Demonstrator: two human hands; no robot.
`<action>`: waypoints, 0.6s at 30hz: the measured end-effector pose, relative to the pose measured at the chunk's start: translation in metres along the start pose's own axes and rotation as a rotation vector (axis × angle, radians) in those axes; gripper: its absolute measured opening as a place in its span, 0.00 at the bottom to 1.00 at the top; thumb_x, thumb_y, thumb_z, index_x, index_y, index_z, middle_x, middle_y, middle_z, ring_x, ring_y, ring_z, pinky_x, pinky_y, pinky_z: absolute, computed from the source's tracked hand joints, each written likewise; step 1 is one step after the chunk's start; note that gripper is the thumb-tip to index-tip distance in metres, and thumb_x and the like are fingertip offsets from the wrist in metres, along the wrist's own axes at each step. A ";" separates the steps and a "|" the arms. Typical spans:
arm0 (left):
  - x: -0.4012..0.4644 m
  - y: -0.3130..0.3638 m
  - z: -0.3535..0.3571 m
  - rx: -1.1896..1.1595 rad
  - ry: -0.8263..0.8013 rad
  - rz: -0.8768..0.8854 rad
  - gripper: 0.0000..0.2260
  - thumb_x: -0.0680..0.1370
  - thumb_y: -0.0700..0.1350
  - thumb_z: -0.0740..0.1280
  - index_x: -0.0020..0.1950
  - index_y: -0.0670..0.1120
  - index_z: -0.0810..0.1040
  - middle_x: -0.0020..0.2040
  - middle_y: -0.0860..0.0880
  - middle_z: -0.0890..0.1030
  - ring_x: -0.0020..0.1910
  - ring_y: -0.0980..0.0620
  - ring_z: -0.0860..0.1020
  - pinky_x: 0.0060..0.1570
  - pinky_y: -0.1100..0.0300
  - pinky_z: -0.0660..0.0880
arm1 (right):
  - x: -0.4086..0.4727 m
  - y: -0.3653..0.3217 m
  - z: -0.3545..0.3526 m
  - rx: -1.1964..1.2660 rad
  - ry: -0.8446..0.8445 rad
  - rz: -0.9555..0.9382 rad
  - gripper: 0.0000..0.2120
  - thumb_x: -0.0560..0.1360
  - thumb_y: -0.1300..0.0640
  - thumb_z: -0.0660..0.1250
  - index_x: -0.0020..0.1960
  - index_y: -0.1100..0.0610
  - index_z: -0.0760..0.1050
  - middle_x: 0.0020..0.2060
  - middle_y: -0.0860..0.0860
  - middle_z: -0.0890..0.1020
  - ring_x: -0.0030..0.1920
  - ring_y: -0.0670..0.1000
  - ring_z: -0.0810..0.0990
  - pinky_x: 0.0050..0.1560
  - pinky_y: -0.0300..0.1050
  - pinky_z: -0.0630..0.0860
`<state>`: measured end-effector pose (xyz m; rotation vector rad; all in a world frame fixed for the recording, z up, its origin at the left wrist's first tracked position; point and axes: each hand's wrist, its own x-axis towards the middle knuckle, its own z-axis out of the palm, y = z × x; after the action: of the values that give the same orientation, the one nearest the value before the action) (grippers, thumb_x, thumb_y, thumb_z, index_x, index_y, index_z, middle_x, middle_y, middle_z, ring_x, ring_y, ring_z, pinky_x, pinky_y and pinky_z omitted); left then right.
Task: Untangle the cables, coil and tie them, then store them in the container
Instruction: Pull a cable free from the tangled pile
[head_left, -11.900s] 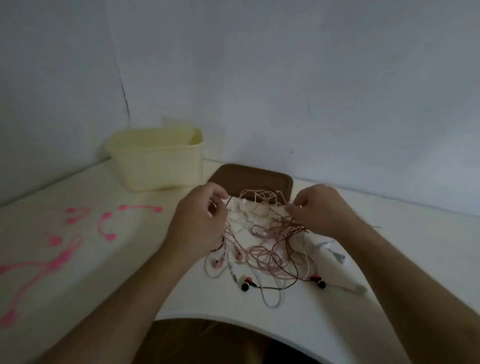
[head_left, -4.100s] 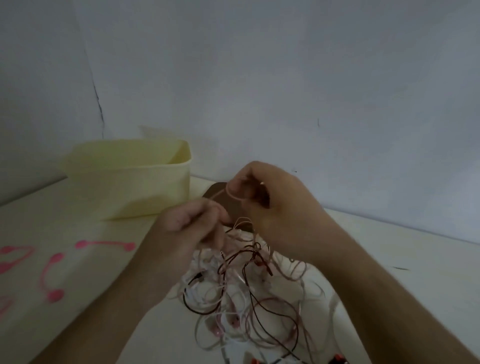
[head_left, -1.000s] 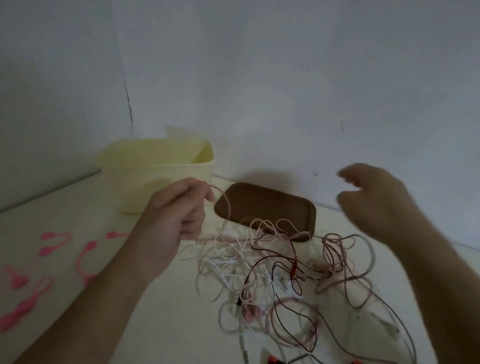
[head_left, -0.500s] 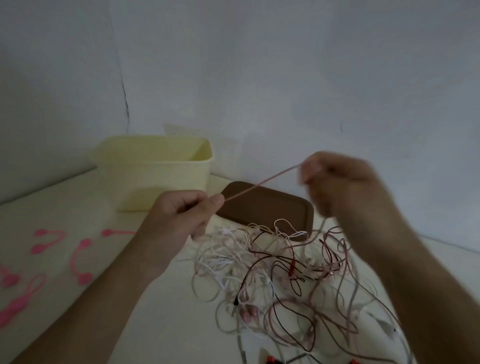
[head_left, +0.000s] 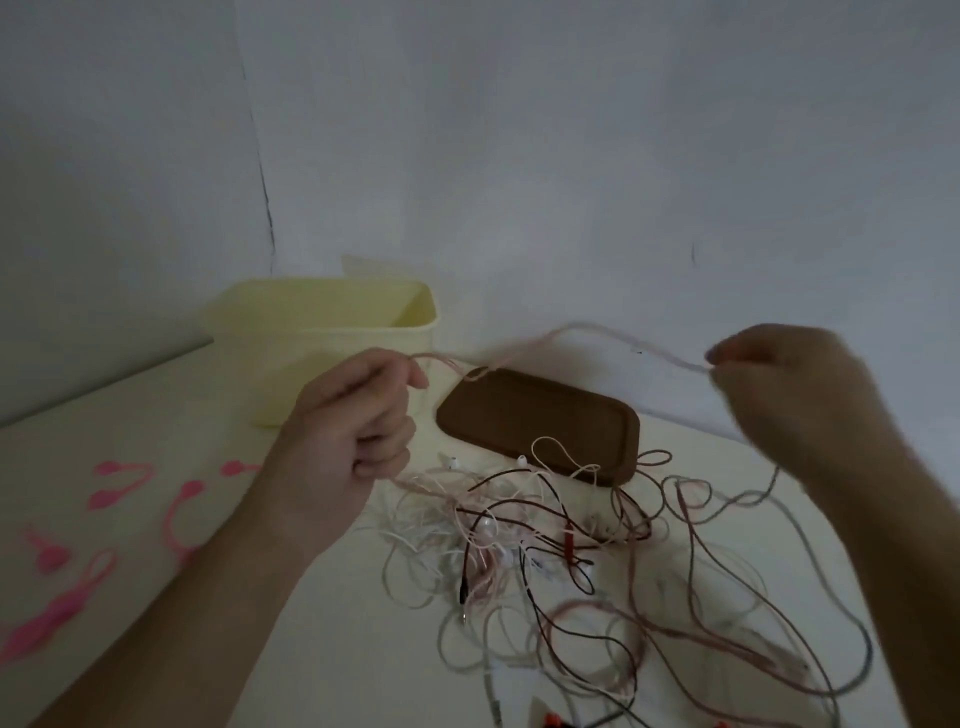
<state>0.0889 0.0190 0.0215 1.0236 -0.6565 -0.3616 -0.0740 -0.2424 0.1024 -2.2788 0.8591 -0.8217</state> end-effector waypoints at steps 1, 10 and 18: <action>-0.002 -0.002 0.006 0.101 0.007 0.000 0.09 0.81 0.45 0.68 0.48 0.39 0.79 0.30 0.50 0.55 0.26 0.54 0.52 0.26 0.65 0.53 | -0.008 -0.007 0.004 -0.077 -0.115 -0.064 0.19 0.76 0.62 0.69 0.65 0.48 0.82 0.64 0.50 0.83 0.59 0.53 0.81 0.56 0.45 0.74; -0.012 -0.013 0.029 0.476 -0.087 0.085 0.06 0.76 0.43 0.74 0.42 0.41 0.86 0.27 0.57 0.75 0.25 0.62 0.69 0.29 0.71 0.65 | -0.056 -0.040 0.058 -0.074 -0.625 -0.615 0.04 0.85 0.54 0.65 0.57 0.48 0.79 0.38 0.38 0.81 0.41 0.38 0.79 0.41 0.37 0.73; -0.008 -0.006 0.019 0.493 -0.082 0.063 0.10 0.78 0.51 0.71 0.40 0.48 0.84 0.28 0.48 0.70 0.31 0.47 0.69 0.37 0.53 0.69 | -0.034 -0.035 0.027 0.869 -0.450 -0.278 0.18 0.87 0.62 0.58 0.40 0.61 0.74 0.26 0.49 0.60 0.28 0.50 0.54 0.31 0.49 0.50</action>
<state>0.0702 0.0076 0.0201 1.4568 -0.8747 -0.1881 -0.0627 -0.1884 0.0972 -1.6832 -0.0486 -0.5857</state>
